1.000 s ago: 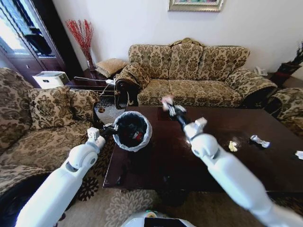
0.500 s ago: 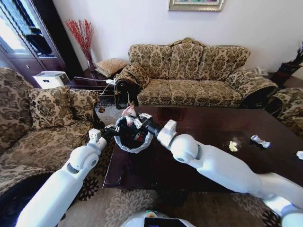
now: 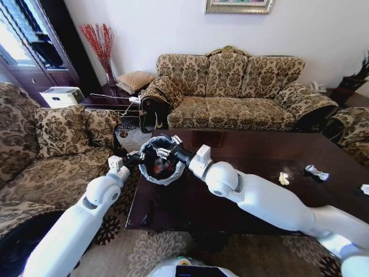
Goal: Move to the front of the table and place the trash on the table into the trash bin.
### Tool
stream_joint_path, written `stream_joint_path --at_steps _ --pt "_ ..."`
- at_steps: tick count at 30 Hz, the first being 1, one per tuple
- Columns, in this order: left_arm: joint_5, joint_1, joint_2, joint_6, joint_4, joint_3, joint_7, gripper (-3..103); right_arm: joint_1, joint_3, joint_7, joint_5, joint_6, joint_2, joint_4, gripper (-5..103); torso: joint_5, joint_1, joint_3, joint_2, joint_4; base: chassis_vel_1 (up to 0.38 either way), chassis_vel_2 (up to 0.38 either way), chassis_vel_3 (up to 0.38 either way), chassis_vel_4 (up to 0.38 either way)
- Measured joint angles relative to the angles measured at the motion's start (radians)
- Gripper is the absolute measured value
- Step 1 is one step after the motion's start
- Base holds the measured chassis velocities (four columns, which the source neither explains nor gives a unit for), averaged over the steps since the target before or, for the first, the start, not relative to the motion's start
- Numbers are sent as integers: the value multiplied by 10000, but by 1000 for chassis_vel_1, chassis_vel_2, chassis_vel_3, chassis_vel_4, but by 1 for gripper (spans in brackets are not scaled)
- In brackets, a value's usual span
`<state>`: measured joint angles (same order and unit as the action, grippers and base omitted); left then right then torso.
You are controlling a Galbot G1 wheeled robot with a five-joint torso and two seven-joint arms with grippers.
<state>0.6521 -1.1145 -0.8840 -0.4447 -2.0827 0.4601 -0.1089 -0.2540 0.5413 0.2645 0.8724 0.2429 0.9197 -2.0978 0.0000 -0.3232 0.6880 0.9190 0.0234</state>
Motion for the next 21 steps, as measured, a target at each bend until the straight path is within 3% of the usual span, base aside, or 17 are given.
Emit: stream_joint_path --at_steps 2,6,10,11,12,13,15,21 --pt "7 -7 -6 5 -4 22 -1 2 -436 -856 426 15 -90 -67 49 89 -1 -1 0 0 6 0 0 0 0" --pt "-6 -151 9 106 -42 125 -21 2 -1406 -1717 1102 -223 -331 -446 92 94 1 -1 0 0 5 0 0 0 0" --pt "-192 -434 -8 155 -173 325 23 2 -4537 -4202 1129 -1514 -600 -1107 134 100 6 0 -1 0 -8 0 0 0 0" --pt "-192 -434 -8 155 -173 325 23 2 -4537 -4202 1129 -1514 -600 -1107 134 100 6 0 -1 0 -8 0 0 0 0" --pt "-273 -471 -22 155 -197 362 33 2 -5568 -4844 1166 -1930 -718 -1183 183 100 2 2 -2 0 -5 0 0 0 0" --pt "-317 -472 -30 156 -205 377 32 2 -6529 -5441 1259 -2298 -896 -1161 278 100 6 3 -1 0 -7 0 0 0 0" --pt "-344 -462 -46 161 -210 378 31 2 -7049 -5856 1263 -2500 -975 -1046 325 100 4 3 -1 0 -3 0 0 0 0" --pt "-366 -428 -115 184 -281 361 53 2 -9294 -7927 871 -3462 -1126 190 572 100 1 2 -2 0 2 0 0 0 0"
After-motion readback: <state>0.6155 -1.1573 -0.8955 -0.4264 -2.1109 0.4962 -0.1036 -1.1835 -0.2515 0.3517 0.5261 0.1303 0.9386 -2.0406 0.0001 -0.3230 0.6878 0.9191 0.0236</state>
